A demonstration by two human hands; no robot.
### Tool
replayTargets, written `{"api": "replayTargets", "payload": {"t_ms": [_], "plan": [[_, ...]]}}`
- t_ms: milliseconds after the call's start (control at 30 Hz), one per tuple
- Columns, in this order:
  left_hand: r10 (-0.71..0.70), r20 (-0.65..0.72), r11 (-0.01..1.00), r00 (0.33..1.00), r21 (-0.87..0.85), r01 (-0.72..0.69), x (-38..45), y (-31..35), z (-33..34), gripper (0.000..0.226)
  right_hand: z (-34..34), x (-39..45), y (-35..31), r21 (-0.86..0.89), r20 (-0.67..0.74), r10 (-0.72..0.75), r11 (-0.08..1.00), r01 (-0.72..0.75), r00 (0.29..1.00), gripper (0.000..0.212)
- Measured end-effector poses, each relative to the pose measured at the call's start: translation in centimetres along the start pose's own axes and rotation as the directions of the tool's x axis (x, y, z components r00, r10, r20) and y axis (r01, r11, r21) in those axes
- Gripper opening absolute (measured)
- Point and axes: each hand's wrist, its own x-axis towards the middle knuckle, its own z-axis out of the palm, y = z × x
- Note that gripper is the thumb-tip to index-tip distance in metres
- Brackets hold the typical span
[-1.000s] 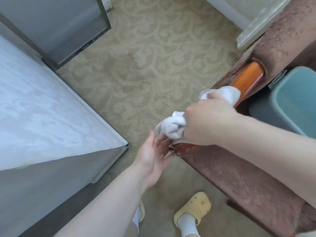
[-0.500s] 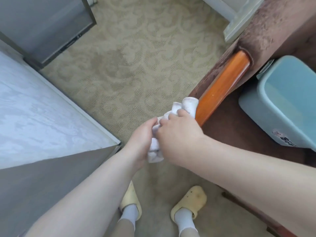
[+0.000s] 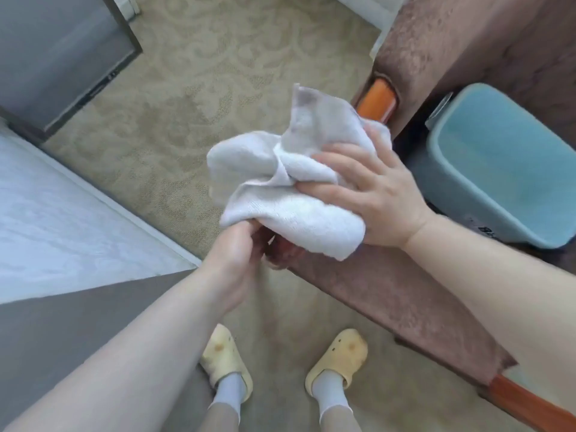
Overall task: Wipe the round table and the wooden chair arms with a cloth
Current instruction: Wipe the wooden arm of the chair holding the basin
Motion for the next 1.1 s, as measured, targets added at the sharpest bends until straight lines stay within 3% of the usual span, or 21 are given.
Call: {"api": "replayTargets", "payload": {"t_ms": [33, 67, 100, 133, 167, 200, 233, 333, 400, 433, 467, 500, 567, 633, 700, 767, 833, 867, 933, 1033, 1100], "plan": [[-0.005, 0.014, 1.000, 1.000, -0.026, 0.005, 0.0, 0.1, -0.3, 0.035, 0.3, 0.8, 1.4, -0.014, -0.048, 0.013, 1.000, -0.014, 0.999, 0.031], [-0.033, 0.021, 0.998, 0.999, -0.049, 0.034, 0.2, 0.3, -0.6, 0.037, 0.8, 1.6, 1.9, 0.015, -0.118, 0.138, 0.990, -0.137, 0.983, 0.031], [-0.068, 0.026, 0.995, 0.997, -0.068, 0.070, 0.4, 0.6, -0.8, 0.040, 1.6, 2.0, 1.1, 0.087, -0.218, 0.355, 0.935, -0.344, 0.909, 0.030], [-0.096, 0.030, 0.993, 0.995, -0.071, 0.098, 0.6, 1.0, -0.8, 0.042, 2.3, 2.6, -1.0, 0.231, -0.313, 0.580, 0.815, -0.532, 0.752, 0.028], [-0.114, 0.035, 0.991, 0.993, -0.067, 0.116, 0.9, 1.3, -0.8, 0.044, 2.9, 2.9, -4.4, 0.434, -0.349, 0.776, 0.630, -0.644, 0.525, 0.029], [-0.125, 0.043, 0.990, 0.991, -0.058, 0.127, 1.2, 1.5, -0.6, 0.044, 3.2, 3.3, -8.3, 0.617, -0.296, 0.904, 0.428, -0.660, 0.309, 0.033], [-0.137, 0.063, 0.989, 0.989, -0.052, 0.140, 1.3, 1.7, -0.3, 0.042, 3.7, 3.4, -12.1, 0.733, -0.202, 0.967, 0.256, -0.630, 0.158, 0.040], [-0.183, 0.139, 0.983, 0.973, -0.005, 0.186, 1.4, 2.2, 0.9, 0.037, 5.3, 3.6, -19.7, 0.795, -0.042, 0.998, 0.000, -0.606, -0.054, 0.053], [-0.130, 0.088, 0.985, 0.988, 0.128, 0.118, 1.9, 1.7, 1.4, 0.037, 7.1, 2.8, -20.4, 0.843, 0.237, 0.913, -0.364, -0.397, -0.333, 0.030], [-0.095, 0.051, 0.979, 0.994, 0.188, 0.084, 2.0, 1.3, 1.6, 0.038, 7.9, 2.1, -20.0, 0.780, 0.448, 0.800, -0.568, -0.263, -0.398, 0.019], [-0.070, 0.020, 0.972, 0.997, 0.225, 0.063, 2.1, 1.0, 1.7, 0.038, 8.5, 1.2, -19.2, 0.657, 0.642, 0.651, -0.739, -0.148, -0.404, 0.015], [-0.055, -0.010, 0.966, 0.998, 0.251, 0.056, 2.2, 0.6, 2.0, 0.039, 9.2, 0.0, -18.5, 0.512, 0.762, 0.520, -0.849, -0.132, -0.386, 0.014], [-0.048, -0.077, 0.956, 0.996, 0.287, 0.068, 2.2, -0.3, 2.2, 0.048, 9.5, -2.0, -15.6, 0.286, 0.833, 0.402, -0.901, -0.325, -0.380, 0.011], [-0.017, -0.098, 0.948, 0.995, 0.313, 0.048, 2.2, -0.4, 2.5, 0.053, 8.7, -3.2, -11.2, 0.122, 0.838, 0.419, -0.769, -0.628, -0.350, 0.014], [0.029, -0.121, 0.950, 0.992, 0.312, 0.010, 2.1, -0.2, 3.0, 0.052, 7.4, -4.0, -5.8, 0.115, 0.754, 0.524, -0.698, -0.707, -0.395, 0.017], [0.074, -0.164, 0.955, 0.984, 0.297, -0.023, 1.9, 0.0, 3.6, 0.050, 6.6, -4.3, -1.6, 0.201, 0.621, 0.682, -0.616, -0.762, -0.387, 0.023], [0.116, -0.218, 0.949, 0.969, 0.312, -0.043, 1.6, -0.2, 4.2, 0.046, 7.2, -3.6, -2.7, 0.257, 0.435, 0.829, -0.488, -0.834, -0.351, 0.049], [0.141, -0.228, 0.942, 0.963, 0.330, -0.059, 1.4, -0.3, 4.3, 0.048, 8.0, -3.1, -5.1, 0.218, 0.371, 0.891, -0.358, -0.908, -0.263, 0.061], [0.190, -0.224, 0.931, 0.956, 0.350, -0.103, 1.3, -0.7, 4.3, 0.054, 9.4, -2.8, -11.9, 0.102, 0.418, 0.908, -0.010, -0.995, 0.034, 0.074], [0.228, -0.180, 0.900, 0.957, 0.414, -0.136, 0.9, -1.0, 4.1, 0.058, 9.5, -7.0, -14.1, 0.155, 0.561, 0.754, 0.309, -0.938, 0.341, 0.060], [0.233, -0.169, 0.884, 0.958, 0.448, -0.136, 1.0, -1.2, 3.8, 0.056, 8.5, -9.5, -10.2, 0.182, 0.622, 0.643, 0.435, -0.882, 0.446, 0.051]]}}
